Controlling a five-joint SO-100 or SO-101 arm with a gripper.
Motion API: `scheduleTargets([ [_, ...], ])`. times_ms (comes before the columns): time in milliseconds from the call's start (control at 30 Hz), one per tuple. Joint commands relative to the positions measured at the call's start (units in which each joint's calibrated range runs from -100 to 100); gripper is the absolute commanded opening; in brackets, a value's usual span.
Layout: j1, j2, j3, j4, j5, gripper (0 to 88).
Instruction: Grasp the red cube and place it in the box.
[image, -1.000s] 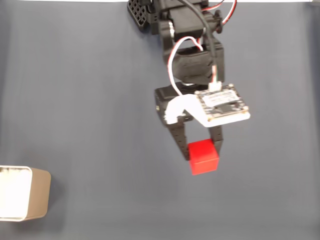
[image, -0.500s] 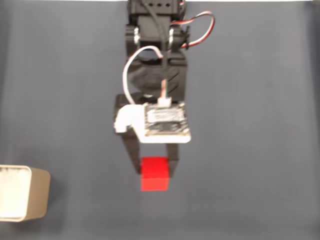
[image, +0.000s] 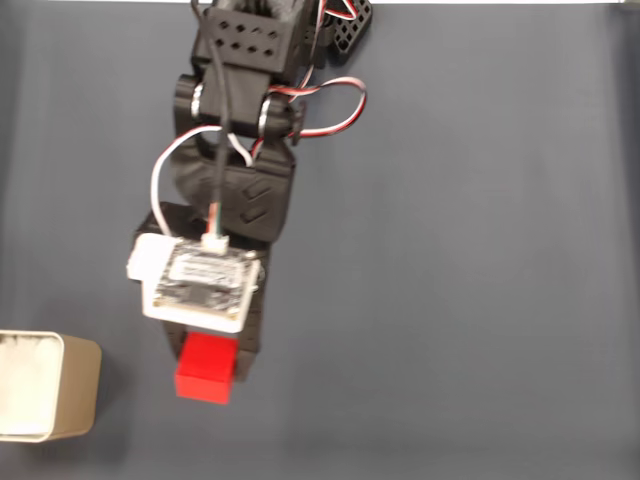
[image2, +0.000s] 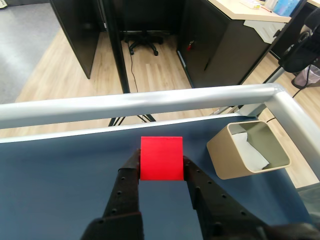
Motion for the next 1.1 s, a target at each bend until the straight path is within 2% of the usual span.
scheduleTargets([
  [0, 2.3, 0.9, -5.4, -1.1, -0.6, 5.5],
  [1067, 12.8, 19.3, -25.7, -1.9, -0.5, 5.7],
])
